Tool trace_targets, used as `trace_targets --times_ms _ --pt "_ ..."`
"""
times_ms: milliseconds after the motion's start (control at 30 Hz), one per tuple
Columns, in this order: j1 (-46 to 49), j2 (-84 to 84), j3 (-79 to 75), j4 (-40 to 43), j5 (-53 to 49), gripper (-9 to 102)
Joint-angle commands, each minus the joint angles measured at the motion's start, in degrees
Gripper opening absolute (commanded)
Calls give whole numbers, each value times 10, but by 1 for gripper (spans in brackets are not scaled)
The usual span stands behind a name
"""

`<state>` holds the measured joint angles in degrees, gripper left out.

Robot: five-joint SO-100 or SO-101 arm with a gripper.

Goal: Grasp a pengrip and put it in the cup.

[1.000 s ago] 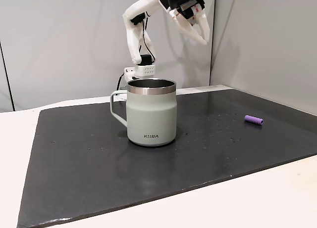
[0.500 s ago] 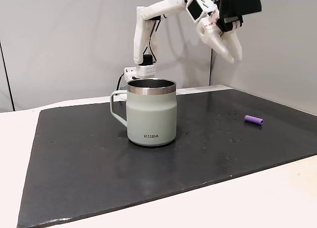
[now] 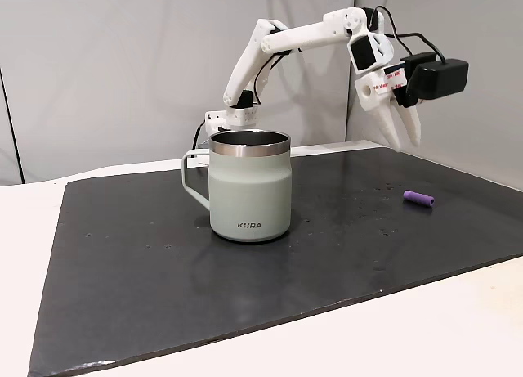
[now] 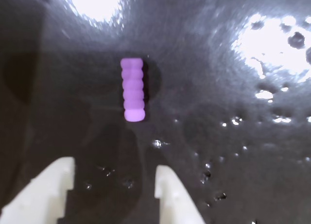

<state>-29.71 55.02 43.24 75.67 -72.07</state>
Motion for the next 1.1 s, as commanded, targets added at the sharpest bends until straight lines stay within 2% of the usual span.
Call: trace_targets --times_ms 0,267,767,900,1067 --pt "-3 -20 -78 13 -8 25" --pt "1 -91 -124 17 -49 28" --pt "4 -208 -192 -70 -64 28" --pt "4 -228 -193 -85 -69 24" --pt "4 -238 -192 -98 -66 14"
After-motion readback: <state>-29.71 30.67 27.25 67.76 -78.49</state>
